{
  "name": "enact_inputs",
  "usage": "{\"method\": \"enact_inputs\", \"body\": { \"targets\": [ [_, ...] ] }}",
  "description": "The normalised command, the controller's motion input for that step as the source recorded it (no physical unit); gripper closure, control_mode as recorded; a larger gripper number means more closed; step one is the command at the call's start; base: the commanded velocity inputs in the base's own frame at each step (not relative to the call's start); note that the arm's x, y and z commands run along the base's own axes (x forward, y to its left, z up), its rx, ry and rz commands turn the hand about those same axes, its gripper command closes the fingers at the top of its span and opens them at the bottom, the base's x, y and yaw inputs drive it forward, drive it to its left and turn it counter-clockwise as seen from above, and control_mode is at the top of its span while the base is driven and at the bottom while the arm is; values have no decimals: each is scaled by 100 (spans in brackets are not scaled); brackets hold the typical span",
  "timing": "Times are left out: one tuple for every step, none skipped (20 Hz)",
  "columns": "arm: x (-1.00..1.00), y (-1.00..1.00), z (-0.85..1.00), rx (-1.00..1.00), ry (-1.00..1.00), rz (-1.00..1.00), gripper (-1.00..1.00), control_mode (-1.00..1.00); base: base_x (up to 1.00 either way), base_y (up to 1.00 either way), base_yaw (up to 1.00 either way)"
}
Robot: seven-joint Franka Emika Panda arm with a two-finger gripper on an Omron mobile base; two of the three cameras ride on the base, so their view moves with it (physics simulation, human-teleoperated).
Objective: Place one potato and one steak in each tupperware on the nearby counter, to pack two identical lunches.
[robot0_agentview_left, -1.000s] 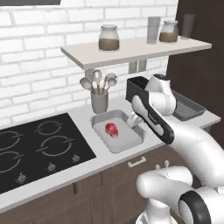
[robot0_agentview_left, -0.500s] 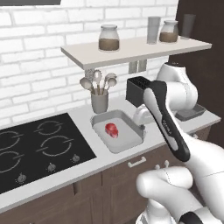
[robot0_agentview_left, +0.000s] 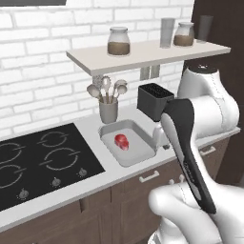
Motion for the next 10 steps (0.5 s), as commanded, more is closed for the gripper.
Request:
{"method": "enact_inputs", "body": {
  "targets": [
    [-100, 0, 30, 0, -10, 0, -100, -100, 0, 0, 0],
    [-100, 0, 27, 0, -10, 2, -100, -100, 0, 0, 0],
    [-100, 0, 27, 0, -8, 4, -100, -100, 0, 0, 0],
    [-100, -1, 26, 0, -7, 6, -100, -100, 0, 0, 0],
    [-100, -8, 26, 0, -6, 7, -100, -100, 0, 0, 0],
    [-100, -11, 27, 0, -6, 7, -100, -100, 0, 0, 0],
    [-100, -13, 30, 2, -5, 8, -100, -100, 0, 0, 0],
    [-94, -16, 32, 6, -3, 9, -100, -100, 0, 0, 0],
    [-89, -19, 32, 9, -2, 11, -100, -100, 0, 0, 0],
    [-81, -26, 34, 15, 0, 13, -100, -100, 0, 0, 0]
  ]
}}
